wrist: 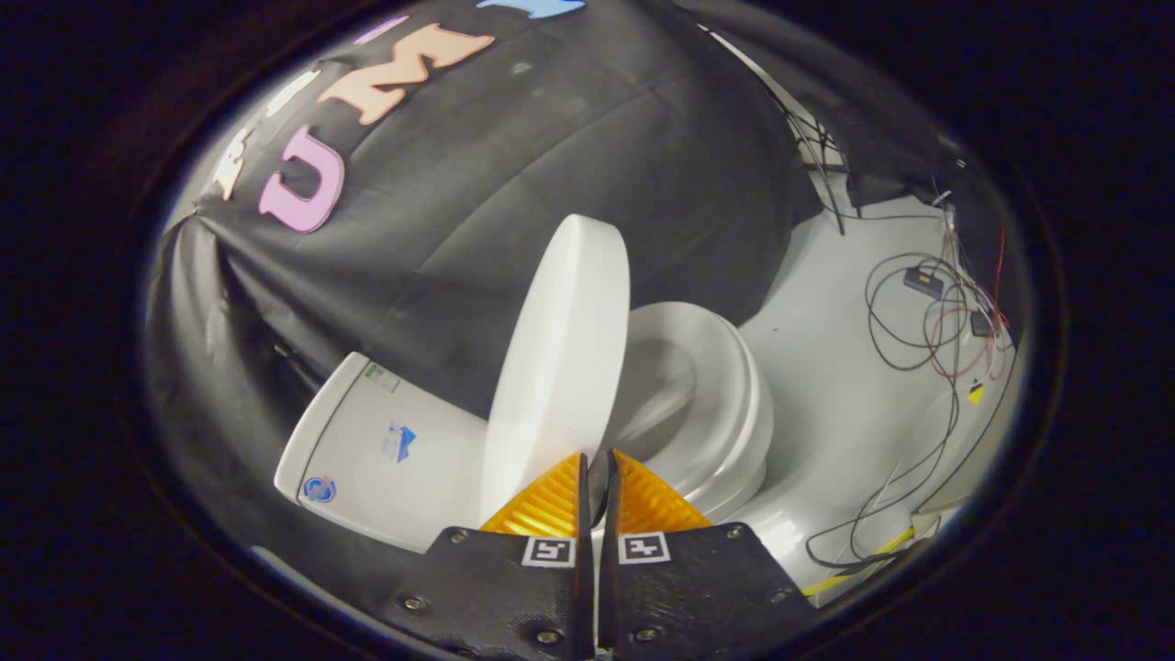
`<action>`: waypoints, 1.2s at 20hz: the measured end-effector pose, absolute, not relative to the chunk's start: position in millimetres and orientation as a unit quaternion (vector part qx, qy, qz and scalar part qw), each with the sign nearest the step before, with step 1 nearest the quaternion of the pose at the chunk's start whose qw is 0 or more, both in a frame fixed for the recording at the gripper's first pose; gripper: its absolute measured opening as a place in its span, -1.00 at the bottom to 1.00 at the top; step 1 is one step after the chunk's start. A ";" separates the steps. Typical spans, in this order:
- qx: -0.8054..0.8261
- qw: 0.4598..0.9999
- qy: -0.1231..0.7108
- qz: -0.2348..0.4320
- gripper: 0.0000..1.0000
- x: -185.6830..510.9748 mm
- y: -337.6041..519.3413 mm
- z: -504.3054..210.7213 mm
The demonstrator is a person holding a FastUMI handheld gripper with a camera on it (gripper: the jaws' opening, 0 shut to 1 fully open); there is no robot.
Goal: Open the toilet lid.
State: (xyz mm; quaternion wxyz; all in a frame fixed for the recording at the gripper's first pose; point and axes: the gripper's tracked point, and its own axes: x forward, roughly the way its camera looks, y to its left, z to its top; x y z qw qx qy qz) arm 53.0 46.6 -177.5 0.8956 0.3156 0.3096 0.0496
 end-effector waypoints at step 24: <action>0.241 0.933 0.255 0.082 -0.95 53.4 83.3 -128.3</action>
